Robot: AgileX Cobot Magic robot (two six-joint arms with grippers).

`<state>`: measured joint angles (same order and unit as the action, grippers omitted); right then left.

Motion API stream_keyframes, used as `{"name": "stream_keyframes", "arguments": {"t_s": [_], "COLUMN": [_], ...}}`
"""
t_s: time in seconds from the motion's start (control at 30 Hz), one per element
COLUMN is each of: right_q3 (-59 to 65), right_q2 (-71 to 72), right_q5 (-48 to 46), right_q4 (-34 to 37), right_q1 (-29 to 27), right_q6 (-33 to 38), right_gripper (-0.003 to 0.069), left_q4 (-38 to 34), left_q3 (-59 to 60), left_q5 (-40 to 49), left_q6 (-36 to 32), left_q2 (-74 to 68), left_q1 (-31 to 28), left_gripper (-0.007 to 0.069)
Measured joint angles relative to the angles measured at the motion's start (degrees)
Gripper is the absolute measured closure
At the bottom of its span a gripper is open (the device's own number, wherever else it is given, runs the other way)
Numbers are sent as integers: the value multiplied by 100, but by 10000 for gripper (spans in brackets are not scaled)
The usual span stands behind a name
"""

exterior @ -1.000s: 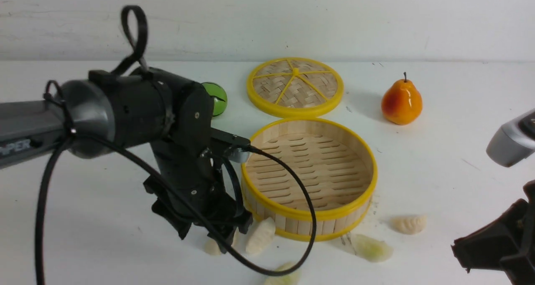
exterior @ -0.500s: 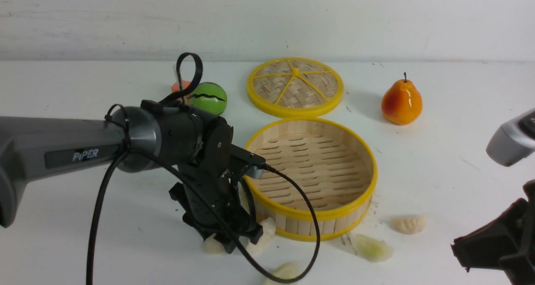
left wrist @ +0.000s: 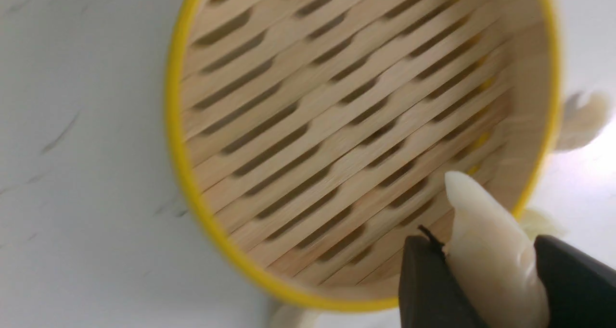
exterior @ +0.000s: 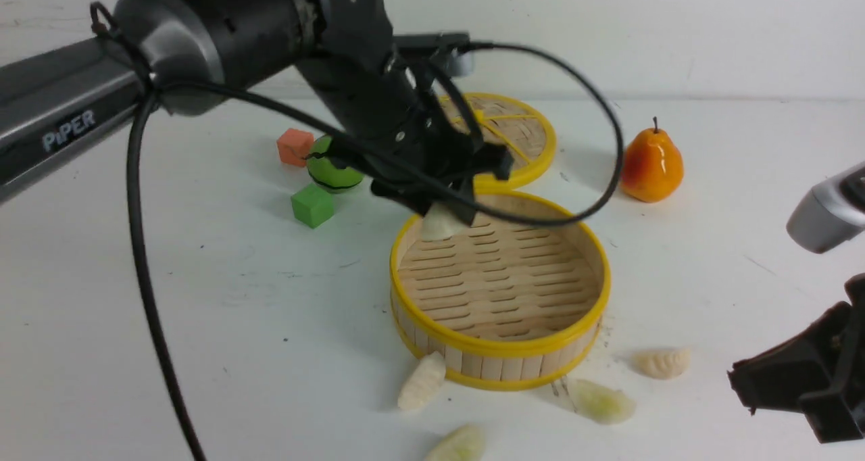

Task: Put the dumplings into the steamer on the white table.
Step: 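Place the dumpling into the bamboo steamer basket with the left gripper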

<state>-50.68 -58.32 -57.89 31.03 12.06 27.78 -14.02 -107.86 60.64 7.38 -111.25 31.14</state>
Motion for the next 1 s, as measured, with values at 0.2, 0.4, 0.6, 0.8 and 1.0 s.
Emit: {"name": "stream_keyframes", "arguments": {"t_s": [0.2, 0.4, 0.6, 0.8, 1.0], "right_q3": [0, 0, 0, 0, 0], "right_q2": [0, 0, 0, 0, 0], "right_q5": [-59, -194, -201, -201, -201], "right_q4": [-12, -3, 121, 128, 134], "right_q1": [0, 0, 0, 0, 0], "right_q6": [0, -5, -5, -5, -5], "right_gripper": [639, 638, 638, 634, 628], "left_q4": [-261, 551, 1190, 1324, 1329], "left_q3": [-1267, -1931, -2159, -2164, -2202], "left_q5": [145, 204, -316, -863, -798], "left_q6": [153, 505, 1383, 1546, 1523], "left_q2": [-1208, -2110, -2538, -2635, -2623], "left_q1": [135, 514, 633, 628, 628], "left_gripper": [392, 392, 392, 386, 206]}}
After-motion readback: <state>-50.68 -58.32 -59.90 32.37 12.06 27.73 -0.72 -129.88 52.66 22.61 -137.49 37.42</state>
